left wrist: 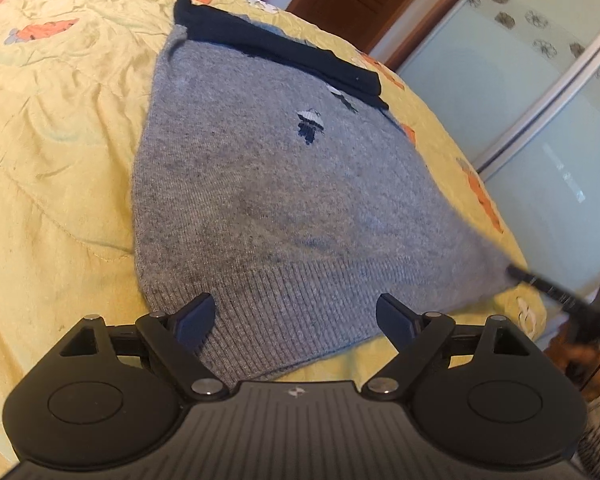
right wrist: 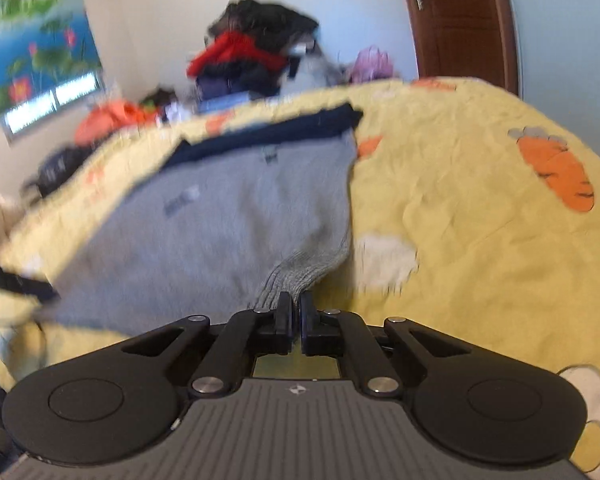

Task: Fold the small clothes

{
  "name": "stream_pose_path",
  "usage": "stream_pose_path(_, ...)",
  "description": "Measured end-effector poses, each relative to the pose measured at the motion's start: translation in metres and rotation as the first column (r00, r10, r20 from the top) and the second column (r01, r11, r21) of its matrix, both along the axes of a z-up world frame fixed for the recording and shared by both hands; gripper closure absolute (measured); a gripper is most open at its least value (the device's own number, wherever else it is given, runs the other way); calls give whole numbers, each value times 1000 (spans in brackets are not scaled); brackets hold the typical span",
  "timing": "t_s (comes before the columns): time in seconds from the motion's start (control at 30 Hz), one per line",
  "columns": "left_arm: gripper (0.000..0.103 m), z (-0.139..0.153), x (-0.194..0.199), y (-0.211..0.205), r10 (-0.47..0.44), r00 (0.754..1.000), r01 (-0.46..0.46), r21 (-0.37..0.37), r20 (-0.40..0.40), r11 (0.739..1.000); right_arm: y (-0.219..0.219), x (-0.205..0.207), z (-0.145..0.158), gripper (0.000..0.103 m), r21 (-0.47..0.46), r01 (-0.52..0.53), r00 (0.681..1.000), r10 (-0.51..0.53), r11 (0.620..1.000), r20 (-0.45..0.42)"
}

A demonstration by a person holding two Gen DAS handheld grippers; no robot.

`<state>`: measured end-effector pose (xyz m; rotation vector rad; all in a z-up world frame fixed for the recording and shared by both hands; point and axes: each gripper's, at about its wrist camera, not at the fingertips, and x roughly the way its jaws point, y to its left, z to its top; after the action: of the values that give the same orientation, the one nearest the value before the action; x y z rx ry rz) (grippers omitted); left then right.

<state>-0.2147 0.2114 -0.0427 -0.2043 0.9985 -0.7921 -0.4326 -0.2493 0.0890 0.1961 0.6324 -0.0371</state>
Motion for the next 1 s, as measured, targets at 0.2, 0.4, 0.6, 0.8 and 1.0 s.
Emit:
stream_pose_path(0.2,15,1,-9,-6,-49,996,43,80,73,996,-22,-1,-36,95,-69,50,985,-61,996,-161)
stream_pose_path(0.4,9,30,-8,-11,-20,997,12,108,78,994,10,23,-7,59,-238,-33,997,14,971,-82)
stream_pose_path(0.6,2,9,26,-22,69,997,-72,144,19,987,26,78,-28,47,-196,-171,983,154,965,-100)
stream_pose_path(0.8,0,5,-1,-32,-13,987,-40,324,162,945,12,63,-47,59,-240,-127,987,100,963,-122)
stream_pose_path(1.0,0,15,-17,-45,15,971,-104,364,239,925,21,54,-32,6,-213,-96,994,83,972,-69)
